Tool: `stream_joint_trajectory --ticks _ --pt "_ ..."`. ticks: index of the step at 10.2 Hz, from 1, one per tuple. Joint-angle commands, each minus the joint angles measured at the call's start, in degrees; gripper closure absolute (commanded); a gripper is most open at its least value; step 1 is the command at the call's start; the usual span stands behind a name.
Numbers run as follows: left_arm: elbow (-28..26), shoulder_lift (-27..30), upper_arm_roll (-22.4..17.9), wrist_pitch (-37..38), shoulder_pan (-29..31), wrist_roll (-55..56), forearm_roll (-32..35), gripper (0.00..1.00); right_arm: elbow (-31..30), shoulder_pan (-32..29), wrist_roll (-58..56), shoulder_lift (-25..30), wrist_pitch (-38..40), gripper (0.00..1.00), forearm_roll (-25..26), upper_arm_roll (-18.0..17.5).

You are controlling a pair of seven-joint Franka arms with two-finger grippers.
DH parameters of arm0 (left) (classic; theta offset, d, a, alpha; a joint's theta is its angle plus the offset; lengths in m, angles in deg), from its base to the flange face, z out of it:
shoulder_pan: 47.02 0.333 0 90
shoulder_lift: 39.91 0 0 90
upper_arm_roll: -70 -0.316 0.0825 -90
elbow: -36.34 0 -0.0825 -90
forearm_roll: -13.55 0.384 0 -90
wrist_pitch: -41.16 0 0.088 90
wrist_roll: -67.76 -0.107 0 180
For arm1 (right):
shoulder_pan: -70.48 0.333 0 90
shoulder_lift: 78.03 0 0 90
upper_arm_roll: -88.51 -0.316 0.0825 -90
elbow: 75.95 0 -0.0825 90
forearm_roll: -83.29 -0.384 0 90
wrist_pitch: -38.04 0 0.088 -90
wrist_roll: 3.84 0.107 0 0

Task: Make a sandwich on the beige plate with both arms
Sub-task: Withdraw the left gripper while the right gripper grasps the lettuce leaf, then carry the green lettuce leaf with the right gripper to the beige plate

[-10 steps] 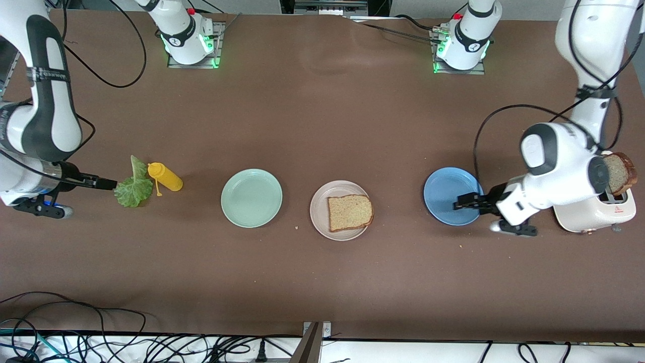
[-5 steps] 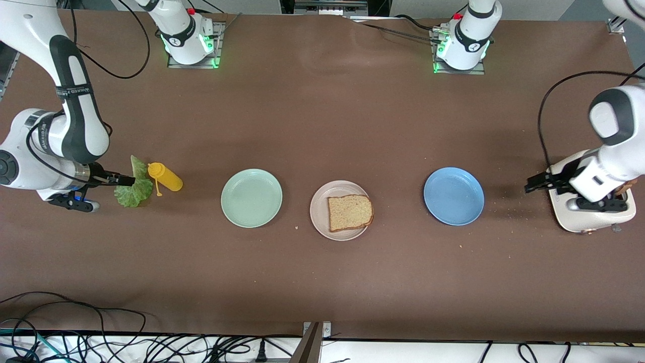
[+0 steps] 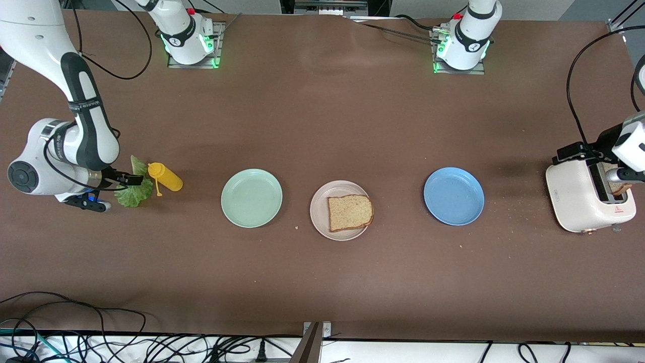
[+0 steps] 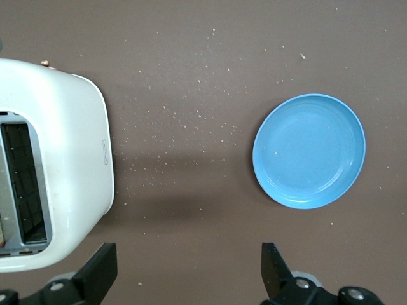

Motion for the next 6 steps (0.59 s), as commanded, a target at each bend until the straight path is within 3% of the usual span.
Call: stream_joint_trajectory --ticks 1,2,3,4,5,6 --pt "0.39 2.66 2.57 3.52 0.17 1.15 1.94 0.0 0.23 -0.58 0.37 -1.15 -0.55 0.0 0.09 -0.27" --pt "0.84 3.71 3.19 4.4 -0.1 1.24 1.94 0.0 0.23 -0.58 0.11 -1.76 -0.63 0.0 0.09 -0.27" --pt "0.93 4.33 3.55 4.5 -0.53 1.24 1.94 0.0 0.23 -0.76 -0.5 -1.85 -1.07 0.26 0.26 -0.27" --pt "1.01 5.12 3.64 4.5 -0.97 1.24 1.94 0.0 0.31 -0.58 -0.51 -1.85 -1.07 0.63 0.26 -0.27" --pt "1.97 5.47 4.94 4.5 -1.06 1.5 1.94 0.0 0.23 -0.58 -0.51 -1.85 -1.07 0.93 0.26 -0.27" --pt "3.03 5.56 6.0 4.67 -0.72 3.42 1.94 0.0 0.31 -0.58 -0.51 -1.85 -1.07 1.0 0.17 -0.27"
